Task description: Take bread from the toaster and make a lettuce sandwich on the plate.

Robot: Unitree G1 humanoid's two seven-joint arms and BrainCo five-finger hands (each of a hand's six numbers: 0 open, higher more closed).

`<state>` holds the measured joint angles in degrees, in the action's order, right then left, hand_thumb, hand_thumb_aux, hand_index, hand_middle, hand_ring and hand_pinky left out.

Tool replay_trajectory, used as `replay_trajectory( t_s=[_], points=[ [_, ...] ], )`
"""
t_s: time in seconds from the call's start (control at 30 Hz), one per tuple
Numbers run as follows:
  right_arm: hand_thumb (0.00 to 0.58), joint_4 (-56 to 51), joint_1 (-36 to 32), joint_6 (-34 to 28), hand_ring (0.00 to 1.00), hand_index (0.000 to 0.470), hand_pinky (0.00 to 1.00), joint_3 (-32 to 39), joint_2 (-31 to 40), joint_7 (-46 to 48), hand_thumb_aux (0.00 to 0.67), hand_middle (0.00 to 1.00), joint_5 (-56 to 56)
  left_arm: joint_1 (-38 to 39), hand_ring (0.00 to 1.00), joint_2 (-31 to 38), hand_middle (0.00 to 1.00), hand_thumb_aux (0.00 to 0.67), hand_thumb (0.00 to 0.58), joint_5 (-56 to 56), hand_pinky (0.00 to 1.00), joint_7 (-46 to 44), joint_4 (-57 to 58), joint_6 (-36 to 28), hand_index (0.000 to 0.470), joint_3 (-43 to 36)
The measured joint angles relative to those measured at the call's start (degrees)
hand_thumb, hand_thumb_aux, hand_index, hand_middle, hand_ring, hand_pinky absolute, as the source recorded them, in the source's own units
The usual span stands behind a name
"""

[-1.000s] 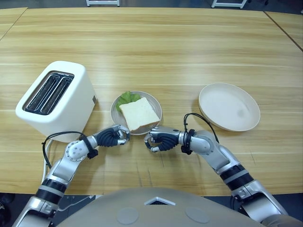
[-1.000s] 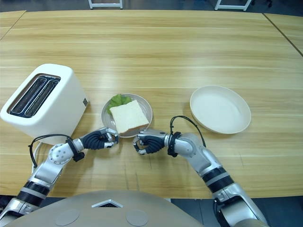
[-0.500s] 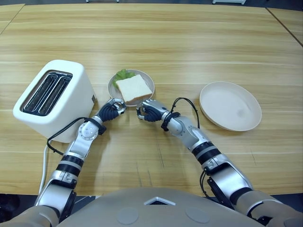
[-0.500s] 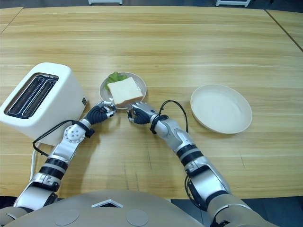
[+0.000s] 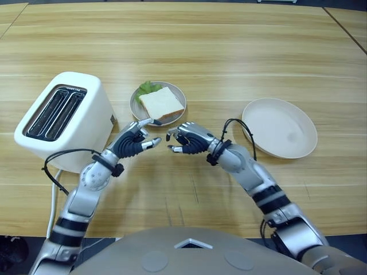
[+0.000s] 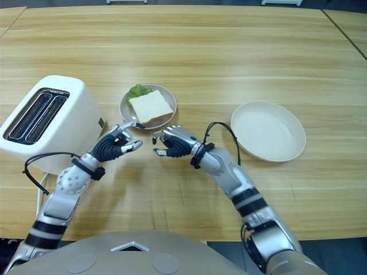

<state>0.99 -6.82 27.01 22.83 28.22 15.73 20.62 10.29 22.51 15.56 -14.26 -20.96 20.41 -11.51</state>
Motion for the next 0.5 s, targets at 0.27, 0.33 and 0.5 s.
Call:
replay_trajectory(
  t_s=[0.27, 0.33, 0.5],
  points=[
    [0.0, 3.6, 7.69, 8.53, 0.0, 0.0, 0.0, -8.57, -18.58, -15.02, 0.0, 0.0, -13.46, 0.45, 0.0, -9.86, 0.0, 0.0, 0.0, -11.48, 0.0, 8.82, -4.1, 13.69, 0.0, 4.85],
    [0.0, 1.02, 9.23, 10.84, 0.0, 0.0, 0.0, -9.74, -20.5, -18.38, 0.0, 0.0, -10.67, 0.98, 0.0, -11.43, 0.0, 0.0, 0.0, -12.06, 0.0, 9.28, -0.7, 15.01, 0.0, 4.75],
    [0.0, -2.0, 9.29, 12.81, 0.0, 0.0, 0.0, -11.36, -22.62, -21.24, 0.0, 0.0, -6.96, 1.6, 0.0, -13.65, 0.0, 0.0, 0.0, -11.69, 0.0, 9.28, 5.49, 16.44, 0.0, 3.08]
  ],
)
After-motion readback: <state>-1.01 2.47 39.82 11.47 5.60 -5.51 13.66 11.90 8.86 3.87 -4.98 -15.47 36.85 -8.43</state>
